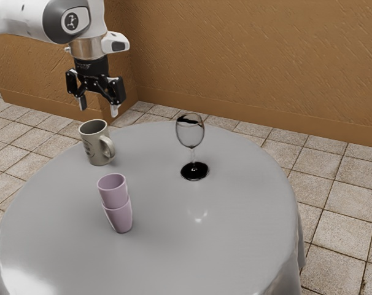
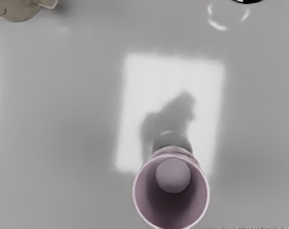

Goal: Place the left cup onto the right cup

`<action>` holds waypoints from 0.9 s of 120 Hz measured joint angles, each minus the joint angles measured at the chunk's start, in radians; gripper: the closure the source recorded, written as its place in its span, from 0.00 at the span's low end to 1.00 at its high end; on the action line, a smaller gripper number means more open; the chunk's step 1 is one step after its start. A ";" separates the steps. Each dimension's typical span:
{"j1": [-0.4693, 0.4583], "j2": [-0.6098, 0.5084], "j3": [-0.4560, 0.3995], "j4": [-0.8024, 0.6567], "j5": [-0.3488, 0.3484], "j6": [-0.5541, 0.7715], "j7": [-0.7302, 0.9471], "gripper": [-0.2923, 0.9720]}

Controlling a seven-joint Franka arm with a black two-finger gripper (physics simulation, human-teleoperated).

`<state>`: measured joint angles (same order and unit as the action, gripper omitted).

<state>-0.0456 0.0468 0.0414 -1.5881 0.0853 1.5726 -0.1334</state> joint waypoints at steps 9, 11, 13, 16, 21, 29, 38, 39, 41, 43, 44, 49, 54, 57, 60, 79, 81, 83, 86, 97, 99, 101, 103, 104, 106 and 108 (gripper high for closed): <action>-0.003 0.000 0.000 0.000 0.002 -0.002 0.016 0.23; -0.003 0.000 0.000 0.000 0.003 -0.003 0.020 0.23; -0.004 0.000 0.000 0.000 0.003 -0.003 0.023 0.23; -0.004 0.000 0.000 0.000 0.003 -0.004 0.028 0.23; -0.004 0.000 0.000 0.000 0.004 -0.005 0.035 0.23; -0.002 0.000 0.000 0.000 0.004 -0.006 0.047 0.23; 0.000 0.000 0.000 0.000 0.005 -0.006 0.058 0.23; 0.000 0.000 0.000 0.000 0.005 -0.006 0.059 0.23; 0.001 0.000 0.000 0.000 0.005 -0.007 0.061 0.23; 0.001 0.000 0.000 0.000 0.005 -0.007 0.063 0.23; 0.001 0.000 0.000 0.000 0.005 -0.007 0.064 0.23; 0.002 0.000 0.000 0.000 0.005 -0.007 0.069 0.23; 0.003 0.000 0.000 0.000 0.005 -0.007 0.074 0.23; 0.003 0.000 0.000 0.000 0.005 -0.007 0.077 0.23; 0.003 0.000 0.000 0.000 0.005 -0.007 0.079 0.23; 0.002 0.000 0.000 0.000 0.005 -0.008 0.094 0.23; 0.001 0.000 0.000 0.000 0.005 -0.008 0.095 0.23; 0.001 0.000 0.000 0.000 0.005 -0.008 0.096 0.23; 0.001 0.000 0.000 0.000 0.005 -0.008 0.098 0.23; 0.000 0.000 0.000 0.000 0.005 -0.008 0.104 0.23; 0.000 0.000 0.000 0.000 0.005 -0.008 0.105 0.23; 0.000 0.000 0.000 0.000 0.005 -0.008 0.106 0.23; 0.000 0.000 0.000 0.000 0.005 -0.008 0.107 0.23; 0.000 0.000 0.000 0.000 0.005 -0.008 0.107 0.23; 0.000 0.000 0.000 0.000 0.005 -0.008 0.108 0.23; 0.000 0.000 0.000 0.000 0.005 -0.008 0.109 0.23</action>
<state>-0.0458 0.0469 0.0414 -1.5881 0.0905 1.5646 -0.0241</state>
